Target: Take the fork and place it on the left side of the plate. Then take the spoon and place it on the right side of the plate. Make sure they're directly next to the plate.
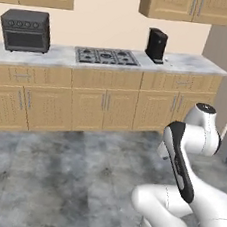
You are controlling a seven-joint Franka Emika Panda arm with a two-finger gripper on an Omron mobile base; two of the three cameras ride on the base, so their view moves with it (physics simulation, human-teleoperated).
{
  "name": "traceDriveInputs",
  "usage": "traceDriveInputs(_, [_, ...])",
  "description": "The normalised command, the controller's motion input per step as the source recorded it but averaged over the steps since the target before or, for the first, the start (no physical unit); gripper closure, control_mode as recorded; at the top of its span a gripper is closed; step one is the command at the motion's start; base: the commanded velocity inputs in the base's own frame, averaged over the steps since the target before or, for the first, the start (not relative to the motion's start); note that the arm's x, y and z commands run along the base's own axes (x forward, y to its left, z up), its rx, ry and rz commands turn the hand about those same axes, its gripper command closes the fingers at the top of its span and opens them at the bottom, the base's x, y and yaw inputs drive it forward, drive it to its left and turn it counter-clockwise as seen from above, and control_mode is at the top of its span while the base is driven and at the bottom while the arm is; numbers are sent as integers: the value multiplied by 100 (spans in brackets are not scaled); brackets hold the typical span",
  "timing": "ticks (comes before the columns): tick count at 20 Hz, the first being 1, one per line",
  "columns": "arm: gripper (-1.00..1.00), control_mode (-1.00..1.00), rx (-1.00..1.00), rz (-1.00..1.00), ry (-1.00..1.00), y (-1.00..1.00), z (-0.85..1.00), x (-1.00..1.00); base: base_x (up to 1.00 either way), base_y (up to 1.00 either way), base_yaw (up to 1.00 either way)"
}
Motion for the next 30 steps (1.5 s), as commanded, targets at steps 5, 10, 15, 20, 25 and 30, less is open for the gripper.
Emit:
traceDriveInputs(5, [-100, 100, 0, 0, 0, 0, 0, 0, 100, -67, -5])
traceDriveInputs(10, [-100, 100, 0, 0, 0, 0, 0, 0, 100, -81, -1])
traceDriveInputs(15, [-100, 100, 0, 0, 0, 0, 0, 0, 100, -77, 0])
traceDriveInputs(20, [-100, 100, 0, 0, 0, 0, 0, 0, 99, -58, 0])
traceDriveInputs(25, [-100, 100, 0, 0, 0, 0, 0, 0, 100, -49, 0])
traceDriveInputs(30, [-100, 100, 0, 0, 0, 0, 0, 0, 81, -31, 0])
